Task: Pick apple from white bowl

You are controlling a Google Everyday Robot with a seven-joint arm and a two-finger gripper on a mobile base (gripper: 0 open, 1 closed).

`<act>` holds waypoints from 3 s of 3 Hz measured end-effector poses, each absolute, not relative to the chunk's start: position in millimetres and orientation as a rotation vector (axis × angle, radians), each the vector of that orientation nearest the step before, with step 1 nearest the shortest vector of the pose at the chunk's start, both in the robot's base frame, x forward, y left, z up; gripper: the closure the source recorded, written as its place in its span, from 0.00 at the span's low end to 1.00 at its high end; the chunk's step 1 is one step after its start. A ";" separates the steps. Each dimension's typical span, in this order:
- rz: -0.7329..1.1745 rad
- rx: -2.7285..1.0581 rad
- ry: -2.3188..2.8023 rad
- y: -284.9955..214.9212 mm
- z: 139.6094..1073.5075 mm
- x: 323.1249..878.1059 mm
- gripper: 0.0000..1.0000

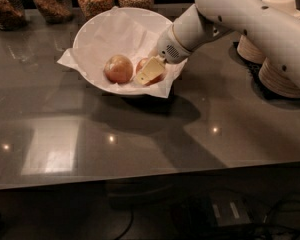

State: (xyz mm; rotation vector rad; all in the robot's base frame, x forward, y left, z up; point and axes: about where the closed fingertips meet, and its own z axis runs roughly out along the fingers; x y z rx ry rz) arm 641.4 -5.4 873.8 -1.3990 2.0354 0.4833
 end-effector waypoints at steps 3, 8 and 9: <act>0.486 -1.400 2.050 -6.5 863.3 644.6 0.58; 0.446 -1.675 1.844 -15.8 958.5 613.6 1.00; 0.592 -1.691 1.877 -30.4 938.0 604.5 1.00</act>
Offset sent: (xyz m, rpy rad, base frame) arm 0.0078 -0.0067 -0.0183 -0.0094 0.0214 -0.0175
